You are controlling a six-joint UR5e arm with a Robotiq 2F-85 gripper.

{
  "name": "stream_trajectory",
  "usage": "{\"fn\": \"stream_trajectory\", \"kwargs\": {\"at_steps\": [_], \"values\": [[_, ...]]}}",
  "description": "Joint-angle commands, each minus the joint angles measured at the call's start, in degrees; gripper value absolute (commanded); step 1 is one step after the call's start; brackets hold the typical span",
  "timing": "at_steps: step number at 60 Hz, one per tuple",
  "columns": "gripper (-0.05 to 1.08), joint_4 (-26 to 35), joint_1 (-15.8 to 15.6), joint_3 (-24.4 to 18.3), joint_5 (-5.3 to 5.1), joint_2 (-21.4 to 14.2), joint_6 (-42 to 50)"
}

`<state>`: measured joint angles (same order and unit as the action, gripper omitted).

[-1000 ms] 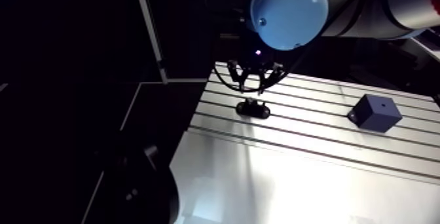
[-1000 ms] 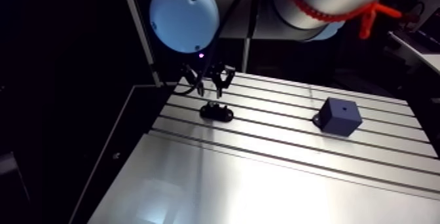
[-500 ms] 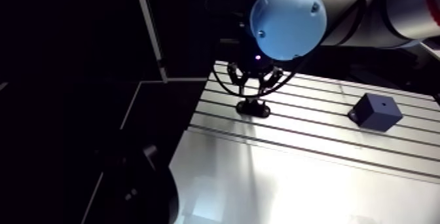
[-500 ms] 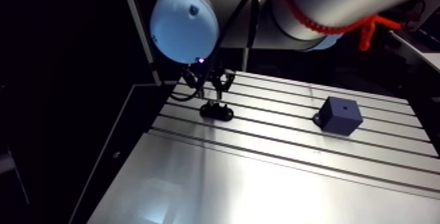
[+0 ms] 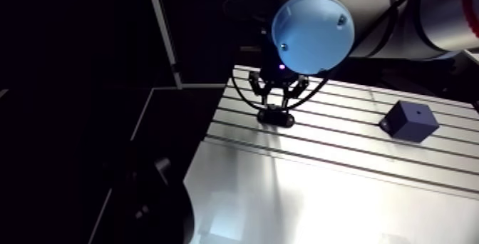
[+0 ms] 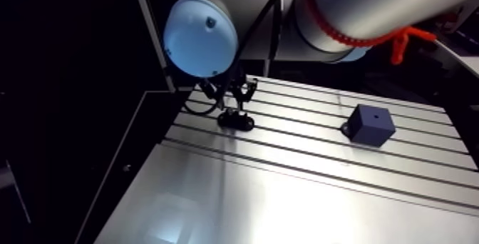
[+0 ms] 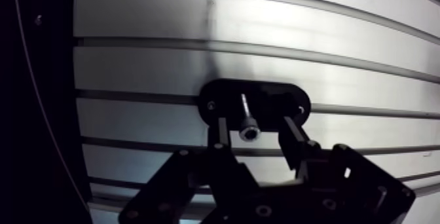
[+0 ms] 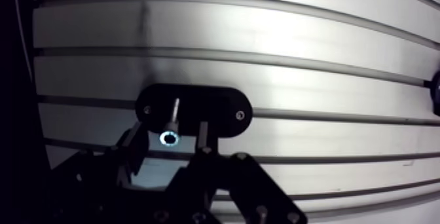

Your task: Pick up the M10 bolt and insert it into the hole until fully seated.

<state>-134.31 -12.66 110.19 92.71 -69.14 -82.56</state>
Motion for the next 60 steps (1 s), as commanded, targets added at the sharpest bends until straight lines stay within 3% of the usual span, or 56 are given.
{"fn": "stream_trajectory", "kwargs": {"at_steps": [1, 60], "values": [[0.5, -0.04, 0.0, 0.25, -0.03, 0.02, -0.01], [0.63, -0.04, 0.0, 0.08, -0.11, 0.9, -0.01]]}}
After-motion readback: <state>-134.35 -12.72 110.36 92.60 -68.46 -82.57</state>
